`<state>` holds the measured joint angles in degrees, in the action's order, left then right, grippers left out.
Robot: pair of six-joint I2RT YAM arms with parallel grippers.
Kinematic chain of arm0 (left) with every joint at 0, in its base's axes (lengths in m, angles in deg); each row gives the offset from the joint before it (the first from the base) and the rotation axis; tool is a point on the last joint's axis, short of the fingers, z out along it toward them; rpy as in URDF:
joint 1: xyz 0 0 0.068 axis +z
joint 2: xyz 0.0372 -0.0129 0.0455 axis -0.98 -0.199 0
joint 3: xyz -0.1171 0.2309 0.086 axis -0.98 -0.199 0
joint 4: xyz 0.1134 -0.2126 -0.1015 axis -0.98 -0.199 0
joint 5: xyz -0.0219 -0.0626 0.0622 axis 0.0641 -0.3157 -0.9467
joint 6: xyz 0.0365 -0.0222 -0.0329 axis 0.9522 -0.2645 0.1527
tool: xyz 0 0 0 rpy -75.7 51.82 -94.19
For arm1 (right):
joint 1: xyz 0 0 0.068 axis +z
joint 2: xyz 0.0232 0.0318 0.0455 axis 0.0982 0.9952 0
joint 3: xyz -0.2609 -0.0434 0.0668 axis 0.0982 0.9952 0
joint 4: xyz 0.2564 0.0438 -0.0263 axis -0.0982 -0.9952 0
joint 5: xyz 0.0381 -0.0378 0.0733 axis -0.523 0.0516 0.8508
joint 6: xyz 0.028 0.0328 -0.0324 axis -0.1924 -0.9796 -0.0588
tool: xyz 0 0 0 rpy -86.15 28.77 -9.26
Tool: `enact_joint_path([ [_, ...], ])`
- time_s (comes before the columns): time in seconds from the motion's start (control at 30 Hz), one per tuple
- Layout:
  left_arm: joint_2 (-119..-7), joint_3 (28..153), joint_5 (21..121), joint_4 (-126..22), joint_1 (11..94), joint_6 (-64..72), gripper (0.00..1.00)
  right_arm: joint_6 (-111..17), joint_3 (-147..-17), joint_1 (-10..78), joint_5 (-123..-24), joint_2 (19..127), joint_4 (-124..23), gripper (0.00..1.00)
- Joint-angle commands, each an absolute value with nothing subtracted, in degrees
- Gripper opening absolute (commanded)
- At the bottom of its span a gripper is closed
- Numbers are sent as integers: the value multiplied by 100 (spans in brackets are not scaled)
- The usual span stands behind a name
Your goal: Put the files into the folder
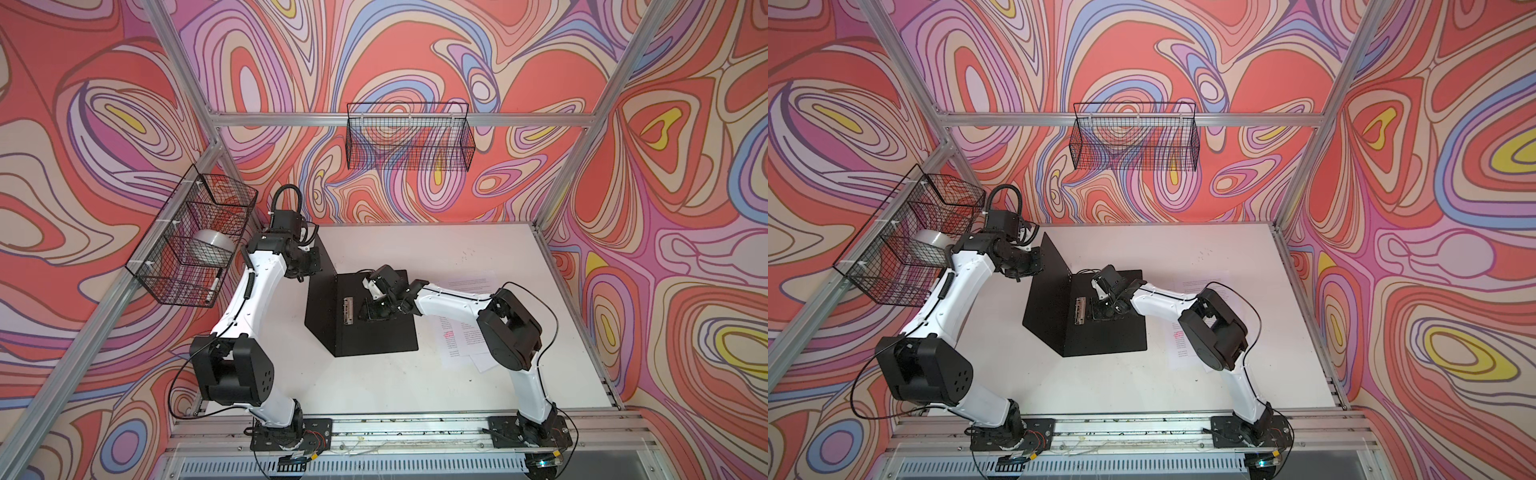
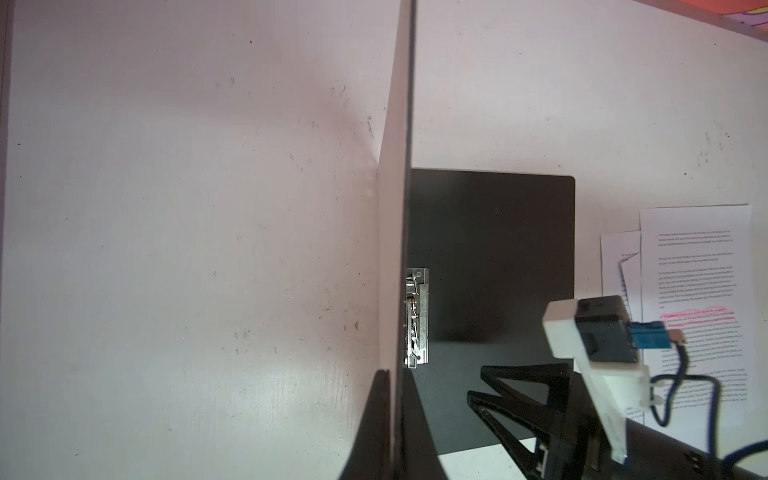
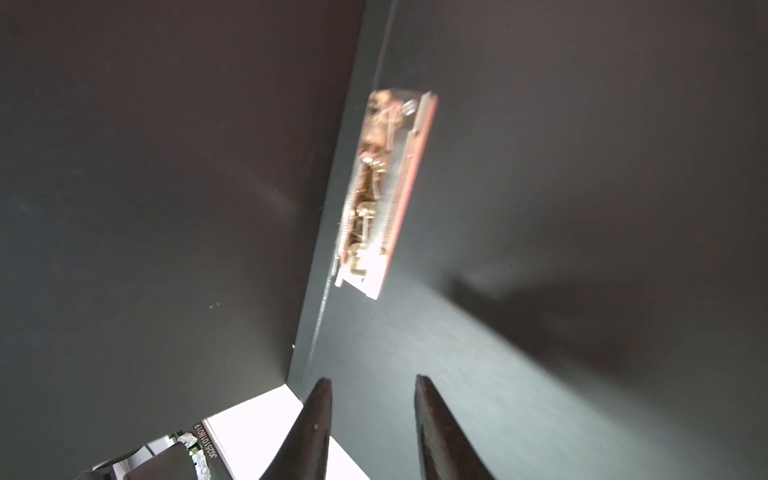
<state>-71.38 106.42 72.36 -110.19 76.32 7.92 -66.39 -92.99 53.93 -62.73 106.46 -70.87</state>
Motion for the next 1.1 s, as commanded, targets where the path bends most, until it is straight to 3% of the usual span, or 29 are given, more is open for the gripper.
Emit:
enact_joint_path([
  [0.0,-7134,10405,7494,-11219,7636,649,0,-6734,-9519,5493,-6160,10867,-6878,34],
  [0.2,-7125,10315,7540,-11147,7637,584,0,-6743,-10025,5630,-6165,11348,-7095,27],
  [0.33,-7086,10429,7472,-11173,7635,660,0,-6647,-10263,5696,-6587,11391,-7569,27],
  [0.6,-7019,10479,7535,-11329,7640,780,0,-6689,-9887,5722,-7263,10917,-7797,27],
  [1.07,-6976,10443,7611,-11376,7642,831,0,-6918,-9593,5719,-7351,10954,-7530,21],
])
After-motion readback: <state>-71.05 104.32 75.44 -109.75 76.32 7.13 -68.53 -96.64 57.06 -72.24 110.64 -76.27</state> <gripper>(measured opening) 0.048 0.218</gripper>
